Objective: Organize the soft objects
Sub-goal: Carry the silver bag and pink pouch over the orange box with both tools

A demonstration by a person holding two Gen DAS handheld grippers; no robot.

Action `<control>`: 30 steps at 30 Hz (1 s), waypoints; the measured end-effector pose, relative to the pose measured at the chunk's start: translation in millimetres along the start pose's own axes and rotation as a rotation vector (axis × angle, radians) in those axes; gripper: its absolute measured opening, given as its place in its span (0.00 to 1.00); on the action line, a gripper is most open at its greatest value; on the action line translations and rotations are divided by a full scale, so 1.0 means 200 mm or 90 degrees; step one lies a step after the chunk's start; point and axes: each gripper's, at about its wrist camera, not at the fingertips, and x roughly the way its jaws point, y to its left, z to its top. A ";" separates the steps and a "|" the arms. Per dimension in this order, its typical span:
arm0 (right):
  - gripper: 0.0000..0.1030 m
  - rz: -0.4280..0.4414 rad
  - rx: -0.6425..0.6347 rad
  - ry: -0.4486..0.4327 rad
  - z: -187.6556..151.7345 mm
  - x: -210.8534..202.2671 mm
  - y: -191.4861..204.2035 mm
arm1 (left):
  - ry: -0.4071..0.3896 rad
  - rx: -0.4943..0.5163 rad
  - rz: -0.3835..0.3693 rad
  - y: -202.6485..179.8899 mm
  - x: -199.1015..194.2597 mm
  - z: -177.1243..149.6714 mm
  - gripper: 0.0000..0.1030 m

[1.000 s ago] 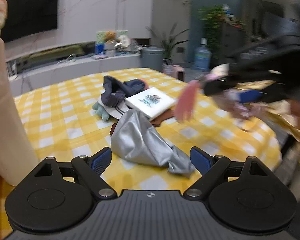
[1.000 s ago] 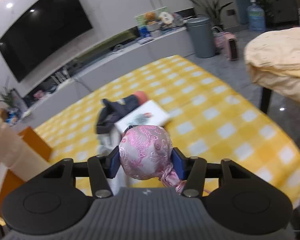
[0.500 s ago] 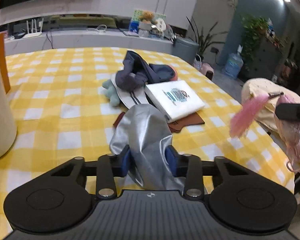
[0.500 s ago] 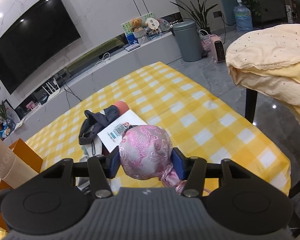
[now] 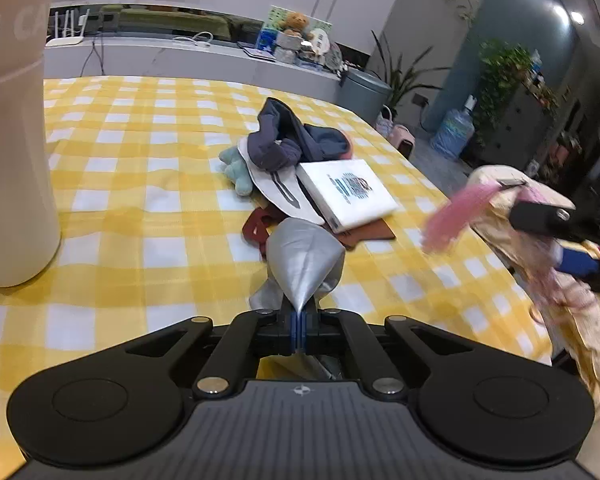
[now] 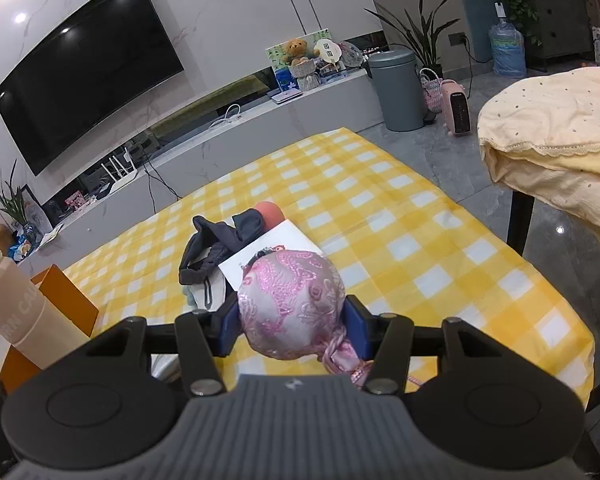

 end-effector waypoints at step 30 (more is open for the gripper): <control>0.52 0.257 -0.080 -0.088 0.01 -0.36 0.62 | -0.108 -0.021 0.079 0.27 -1.01 0.17 0.02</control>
